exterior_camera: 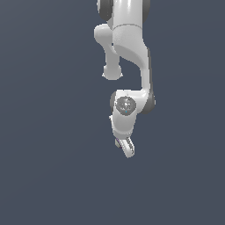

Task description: Pick up the object and move it to a goal position.

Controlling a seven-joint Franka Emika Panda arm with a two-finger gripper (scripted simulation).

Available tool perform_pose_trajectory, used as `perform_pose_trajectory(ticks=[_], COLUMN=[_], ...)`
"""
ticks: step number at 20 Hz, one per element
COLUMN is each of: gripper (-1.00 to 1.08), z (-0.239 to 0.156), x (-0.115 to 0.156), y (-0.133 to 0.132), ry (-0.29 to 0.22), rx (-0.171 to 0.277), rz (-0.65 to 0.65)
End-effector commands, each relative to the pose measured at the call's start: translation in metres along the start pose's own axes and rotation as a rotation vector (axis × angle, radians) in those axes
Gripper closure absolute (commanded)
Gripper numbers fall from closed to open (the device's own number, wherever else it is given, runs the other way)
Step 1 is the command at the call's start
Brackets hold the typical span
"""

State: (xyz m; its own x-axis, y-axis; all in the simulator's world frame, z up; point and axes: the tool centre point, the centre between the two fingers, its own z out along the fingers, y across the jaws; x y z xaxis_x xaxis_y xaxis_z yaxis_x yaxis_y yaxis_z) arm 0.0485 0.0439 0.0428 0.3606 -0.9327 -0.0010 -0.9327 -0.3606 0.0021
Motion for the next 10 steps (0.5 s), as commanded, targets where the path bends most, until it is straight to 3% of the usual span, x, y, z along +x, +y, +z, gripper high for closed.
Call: perform_pose_trajectory(ticks=[1,10], gripper=[1.08,1.08], z=[-0.004,-0.018], x=[0.015,0.081], y=[0.016,0.088], ry=[0.001,0.000], rx=[0.002,0.002], rz=[0.001,0.001])
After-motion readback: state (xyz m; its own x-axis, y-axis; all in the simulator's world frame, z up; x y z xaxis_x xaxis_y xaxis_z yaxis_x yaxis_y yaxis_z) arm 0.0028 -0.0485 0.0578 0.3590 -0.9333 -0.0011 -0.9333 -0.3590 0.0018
